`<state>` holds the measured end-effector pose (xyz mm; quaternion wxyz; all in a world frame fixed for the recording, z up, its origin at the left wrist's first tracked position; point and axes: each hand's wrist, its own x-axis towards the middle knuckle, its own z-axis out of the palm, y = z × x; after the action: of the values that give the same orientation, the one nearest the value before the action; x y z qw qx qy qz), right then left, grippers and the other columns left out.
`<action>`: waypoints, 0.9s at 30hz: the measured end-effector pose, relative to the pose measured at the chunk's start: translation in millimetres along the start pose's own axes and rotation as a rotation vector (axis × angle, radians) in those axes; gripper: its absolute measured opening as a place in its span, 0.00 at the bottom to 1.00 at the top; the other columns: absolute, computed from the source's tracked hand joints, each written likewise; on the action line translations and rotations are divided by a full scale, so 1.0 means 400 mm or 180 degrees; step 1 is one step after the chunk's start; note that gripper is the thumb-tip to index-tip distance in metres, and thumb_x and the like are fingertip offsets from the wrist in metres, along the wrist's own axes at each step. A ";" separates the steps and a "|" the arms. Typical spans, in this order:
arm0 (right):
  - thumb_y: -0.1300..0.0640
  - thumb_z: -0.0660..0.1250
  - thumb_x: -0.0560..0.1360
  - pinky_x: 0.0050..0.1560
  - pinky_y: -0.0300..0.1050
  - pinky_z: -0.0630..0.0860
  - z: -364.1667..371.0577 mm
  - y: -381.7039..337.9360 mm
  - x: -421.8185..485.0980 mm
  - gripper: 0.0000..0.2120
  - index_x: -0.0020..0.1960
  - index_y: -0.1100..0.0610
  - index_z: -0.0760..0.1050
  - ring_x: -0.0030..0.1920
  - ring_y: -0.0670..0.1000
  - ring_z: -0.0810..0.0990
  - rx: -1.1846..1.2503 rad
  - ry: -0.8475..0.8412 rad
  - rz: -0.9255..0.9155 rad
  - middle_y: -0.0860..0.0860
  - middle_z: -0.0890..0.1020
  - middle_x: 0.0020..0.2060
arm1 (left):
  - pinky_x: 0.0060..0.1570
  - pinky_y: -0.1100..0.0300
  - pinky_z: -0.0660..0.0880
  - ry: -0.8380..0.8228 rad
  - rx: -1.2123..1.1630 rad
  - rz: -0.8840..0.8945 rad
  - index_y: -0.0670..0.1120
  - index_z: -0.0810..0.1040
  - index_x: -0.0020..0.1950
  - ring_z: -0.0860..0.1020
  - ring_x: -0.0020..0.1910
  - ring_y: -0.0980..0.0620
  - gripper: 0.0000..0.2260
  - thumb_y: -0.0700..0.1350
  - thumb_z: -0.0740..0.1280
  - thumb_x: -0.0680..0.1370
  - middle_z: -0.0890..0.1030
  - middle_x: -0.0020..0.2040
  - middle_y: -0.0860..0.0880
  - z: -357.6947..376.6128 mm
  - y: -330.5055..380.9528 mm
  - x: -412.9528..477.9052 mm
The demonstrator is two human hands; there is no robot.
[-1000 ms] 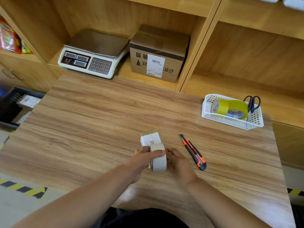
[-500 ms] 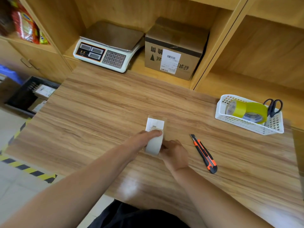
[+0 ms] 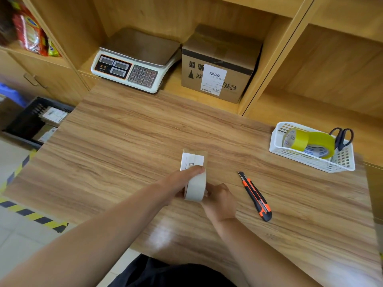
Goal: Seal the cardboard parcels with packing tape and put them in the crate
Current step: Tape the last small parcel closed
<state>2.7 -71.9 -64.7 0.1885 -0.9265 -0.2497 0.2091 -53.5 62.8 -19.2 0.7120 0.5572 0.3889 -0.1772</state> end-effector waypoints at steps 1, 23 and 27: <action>0.37 0.48 0.62 0.38 0.43 0.63 -0.003 -0.004 0.000 0.27 0.52 0.41 0.78 0.49 0.54 0.75 -0.0025 -0.0055 0.0023 0.48 0.68 0.35 | 0.50 0.57 0.75 0.0017 -0.0035 -0.0018 0.46 0.80 0.52 0.81 0.37 0.53 0.15 0.56 0.64 0.77 0.84 0.38 0.50 0.001 0.005 -0.003; 0.48 0.63 0.77 0.58 0.51 0.67 -0.058 0.322 0.016 0.22 0.67 0.55 0.67 0.60 0.57 0.69 -0.1186 0.0206 0.0964 0.55 0.73 0.60 | 0.47 0.59 0.72 0.0162 -0.0428 0.0463 0.45 0.68 0.60 0.77 0.51 0.54 0.40 0.61 0.72 0.54 0.75 0.57 0.48 0.005 -0.100 -0.038; 0.52 0.69 0.73 0.58 0.48 0.67 -0.059 0.346 0.017 0.22 0.62 0.60 0.70 0.58 0.58 0.71 -0.0953 -0.0058 0.0928 0.58 0.73 0.57 | 0.45 0.62 0.70 0.0040 -0.0462 0.0545 0.46 0.69 0.59 0.76 0.49 0.55 0.37 0.57 0.72 0.54 0.74 0.53 0.50 -0.005 -0.122 -0.045</action>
<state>72.5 -185.1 -109.6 0.0142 -0.9685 -0.1430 0.2032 -99.1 45.8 -38.1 0.7605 0.5365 0.3561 -0.0836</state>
